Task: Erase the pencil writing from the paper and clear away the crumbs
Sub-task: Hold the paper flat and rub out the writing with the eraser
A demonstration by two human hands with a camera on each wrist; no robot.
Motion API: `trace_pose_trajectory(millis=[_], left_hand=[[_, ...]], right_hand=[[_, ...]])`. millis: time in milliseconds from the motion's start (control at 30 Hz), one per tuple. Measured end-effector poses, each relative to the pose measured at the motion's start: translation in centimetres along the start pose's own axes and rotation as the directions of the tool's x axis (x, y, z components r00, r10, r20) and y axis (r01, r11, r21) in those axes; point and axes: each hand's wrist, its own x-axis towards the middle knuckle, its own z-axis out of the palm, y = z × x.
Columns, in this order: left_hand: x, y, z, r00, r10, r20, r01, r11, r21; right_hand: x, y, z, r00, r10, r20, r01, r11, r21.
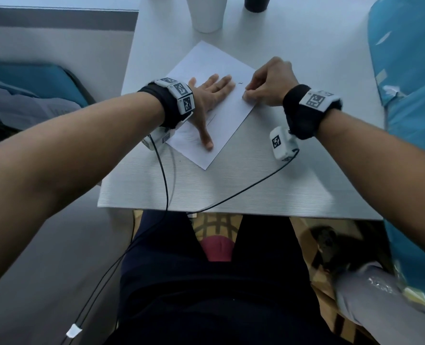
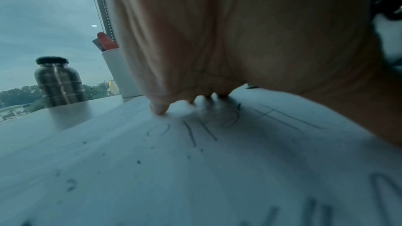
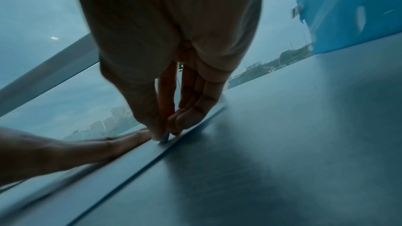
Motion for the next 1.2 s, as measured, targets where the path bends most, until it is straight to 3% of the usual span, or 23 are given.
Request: trace_pose_trajectory(millis=[200, 467, 600, 667, 833, 900, 1000, 1133, 1200], left_hand=[[-1.8, -0.1, 1.7, 0.979, 0.121, -0.162, -0.129, 0.991, -0.042], [-3.0, -0.2, 3.0, 1.0, 0.004, -0.024, -0.005, 0.999, -0.052], [-3.0, 0.2, 2.9, 1.0, -0.027, -0.001, 0.027, 0.999, -0.042], [-3.0, 0.4, 2.8, 0.999, -0.037, 0.003, 0.037, 0.999, -0.037], [-3.2, 0.4, 2.7, 0.999, -0.035, -0.003, 0.035, 0.999, -0.04], [-3.1, 0.5, 2.8, 0.999, -0.042, -0.004, 0.042, 0.998, -0.038], [-2.9, 0.3, 3.0, 0.999, -0.045, -0.013, 0.044, 0.998, -0.033], [-3.2, 0.5, 2.7, 0.999, -0.044, 0.009, 0.045, 0.999, -0.03], [-3.1, 0.6, 2.6, 0.998, -0.055, 0.005, 0.055, 0.998, -0.023]], right_hand=[[0.8, 0.3, -0.4, 0.999, -0.021, -0.025, 0.02, 0.998, -0.054], [-1.8, -1.8, 0.6, 0.997, -0.061, -0.041, 0.058, 0.995, -0.076], [-7.3, -4.0, 4.1, 0.968, -0.214, 0.129, 0.221, 0.974, -0.046], [-8.0, -4.4, 4.1, 0.949, -0.228, 0.218, 0.238, 0.971, -0.02], [-3.8, -3.1, 1.1, 0.996, -0.092, 0.0, 0.092, 0.993, -0.071], [-6.1, -4.7, 3.1, 0.986, -0.151, 0.074, 0.155, 0.986, -0.055], [-9.2, -6.1, 4.6, 0.926, -0.27, 0.264, 0.285, 0.958, -0.017], [-4.9, -3.7, 1.8, 0.993, -0.107, 0.042, 0.109, 0.992, -0.061], [-5.7, -4.6, 2.5, 0.992, -0.117, 0.047, 0.121, 0.99, -0.075]])
